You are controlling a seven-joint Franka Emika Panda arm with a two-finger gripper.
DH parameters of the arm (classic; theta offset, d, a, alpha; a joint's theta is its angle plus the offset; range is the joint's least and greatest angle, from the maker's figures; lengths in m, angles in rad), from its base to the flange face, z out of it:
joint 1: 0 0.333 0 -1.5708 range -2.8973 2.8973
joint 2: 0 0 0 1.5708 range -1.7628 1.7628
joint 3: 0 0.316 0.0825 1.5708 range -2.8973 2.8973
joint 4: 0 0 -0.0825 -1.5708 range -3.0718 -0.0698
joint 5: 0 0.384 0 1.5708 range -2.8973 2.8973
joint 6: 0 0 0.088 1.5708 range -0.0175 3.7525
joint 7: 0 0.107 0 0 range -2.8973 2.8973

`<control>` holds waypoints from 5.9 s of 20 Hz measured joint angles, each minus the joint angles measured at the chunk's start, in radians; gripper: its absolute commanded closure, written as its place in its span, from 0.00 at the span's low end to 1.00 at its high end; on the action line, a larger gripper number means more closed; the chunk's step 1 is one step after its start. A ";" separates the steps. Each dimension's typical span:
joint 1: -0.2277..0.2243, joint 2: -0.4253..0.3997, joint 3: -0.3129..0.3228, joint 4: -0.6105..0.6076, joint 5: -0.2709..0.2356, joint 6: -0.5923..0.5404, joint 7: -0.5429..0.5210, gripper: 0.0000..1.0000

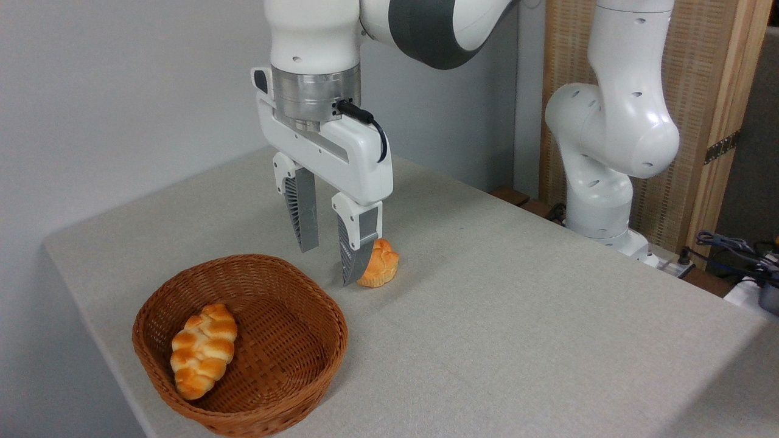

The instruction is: Put bread into the basket

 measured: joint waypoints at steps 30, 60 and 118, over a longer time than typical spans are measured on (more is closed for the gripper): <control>0.247 0.004 -0.225 0.000 0.001 -0.013 0.003 0.00; 0.020 -0.011 -0.246 -0.237 -0.001 -0.075 0.017 0.00; -0.005 0.065 -0.065 -0.027 -0.001 0.200 0.017 0.00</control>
